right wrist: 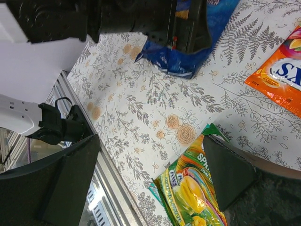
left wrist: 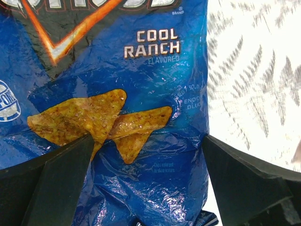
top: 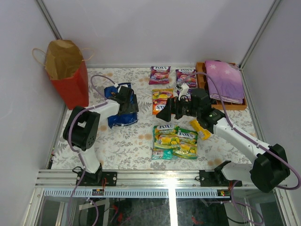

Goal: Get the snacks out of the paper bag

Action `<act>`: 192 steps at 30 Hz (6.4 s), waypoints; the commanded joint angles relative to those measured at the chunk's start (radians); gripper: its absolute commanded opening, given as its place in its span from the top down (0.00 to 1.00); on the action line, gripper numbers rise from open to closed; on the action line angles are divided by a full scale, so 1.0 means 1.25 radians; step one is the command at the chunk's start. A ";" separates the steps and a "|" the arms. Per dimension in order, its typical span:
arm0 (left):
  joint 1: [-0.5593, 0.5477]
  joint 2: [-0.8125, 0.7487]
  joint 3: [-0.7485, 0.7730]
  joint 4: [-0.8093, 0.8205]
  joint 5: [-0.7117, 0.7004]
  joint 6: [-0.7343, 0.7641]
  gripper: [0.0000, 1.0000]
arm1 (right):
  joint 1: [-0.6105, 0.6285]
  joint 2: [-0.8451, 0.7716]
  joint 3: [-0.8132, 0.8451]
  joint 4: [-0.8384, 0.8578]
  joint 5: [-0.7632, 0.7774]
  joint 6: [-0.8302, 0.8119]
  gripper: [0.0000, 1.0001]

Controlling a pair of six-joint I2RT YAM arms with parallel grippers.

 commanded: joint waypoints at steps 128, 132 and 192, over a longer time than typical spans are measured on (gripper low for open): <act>-0.149 -0.002 -0.499 1.068 0.737 -0.548 0.72 | -0.104 -0.153 -0.242 0.107 0.073 0.168 0.23; -0.149 -0.011 -0.497 1.044 0.726 -0.527 0.77 | -0.121 -0.128 -0.275 0.097 0.106 0.159 0.30; 0.233 -0.238 -0.194 0.212 0.551 0.028 1.00 | -0.150 -0.121 -0.198 0.173 0.014 0.156 0.01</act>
